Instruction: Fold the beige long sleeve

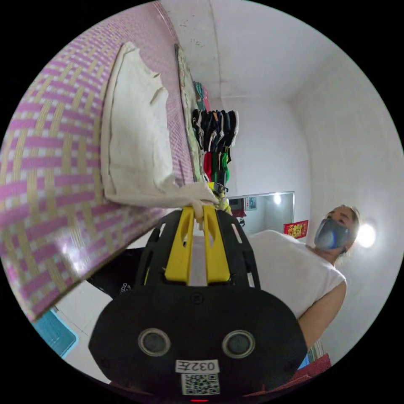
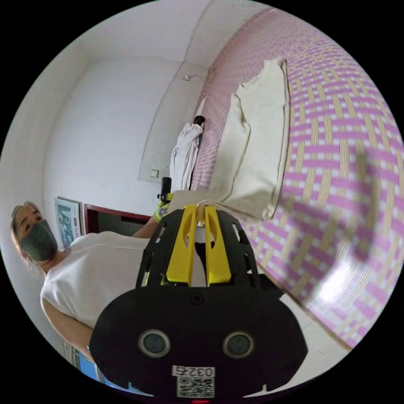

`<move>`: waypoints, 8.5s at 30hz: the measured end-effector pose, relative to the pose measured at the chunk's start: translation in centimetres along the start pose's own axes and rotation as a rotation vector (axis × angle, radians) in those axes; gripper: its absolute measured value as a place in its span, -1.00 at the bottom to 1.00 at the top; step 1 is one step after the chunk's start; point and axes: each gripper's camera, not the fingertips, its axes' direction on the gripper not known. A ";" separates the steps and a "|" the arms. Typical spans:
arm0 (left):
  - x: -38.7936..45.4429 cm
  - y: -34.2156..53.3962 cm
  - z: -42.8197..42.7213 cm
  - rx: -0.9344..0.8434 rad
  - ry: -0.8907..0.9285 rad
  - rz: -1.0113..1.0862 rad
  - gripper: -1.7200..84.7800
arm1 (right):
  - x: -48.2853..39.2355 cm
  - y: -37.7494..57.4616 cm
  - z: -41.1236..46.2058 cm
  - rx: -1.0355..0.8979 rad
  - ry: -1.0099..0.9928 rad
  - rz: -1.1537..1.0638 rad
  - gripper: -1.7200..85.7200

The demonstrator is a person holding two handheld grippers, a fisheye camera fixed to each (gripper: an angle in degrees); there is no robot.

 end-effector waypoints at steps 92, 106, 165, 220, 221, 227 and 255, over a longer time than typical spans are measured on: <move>9.1 -7.4 25.2 -0.066 -0.990 0.206 -0.98 | -14.5 -13.1 18.3 0.035 0.810 -0.172 -0.98; 6.2 0.7 18.1 0.089 -0.906 0.175 -0.84 | -8.7 -5.6 8.6 0.053 0.620 -0.216 -0.81; 3.1 -2.3 13.9 -0.120 -0.885 0.313 -0.94 | -5.1 -3.9 11.3 -0.092 0.746 -0.330 -0.94; -7.3 -32.3 -2.1 0.159 -0.339 0.101 -0.98 | 13.1 -33.2 -2.7 0.186 0.220 -0.017 -0.98; -7.6 -32.8 -0.5 0.103 -0.331 0.102 -0.98 | 12.9 -33.3 -1.0 0.134 0.242 -0.043 -0.98; -10.9 -34.1 2.8 0.063 -0.474 0.020 -0.98 | 18.3 -33.1 1.9 0.142 0.280 0.126 -0.98; -5.6 -9.4 7.2 0.134 -0.487 0.054 -0.97 | 10.0 -13.2 9.3 0.057 0.292 0.029 -0.96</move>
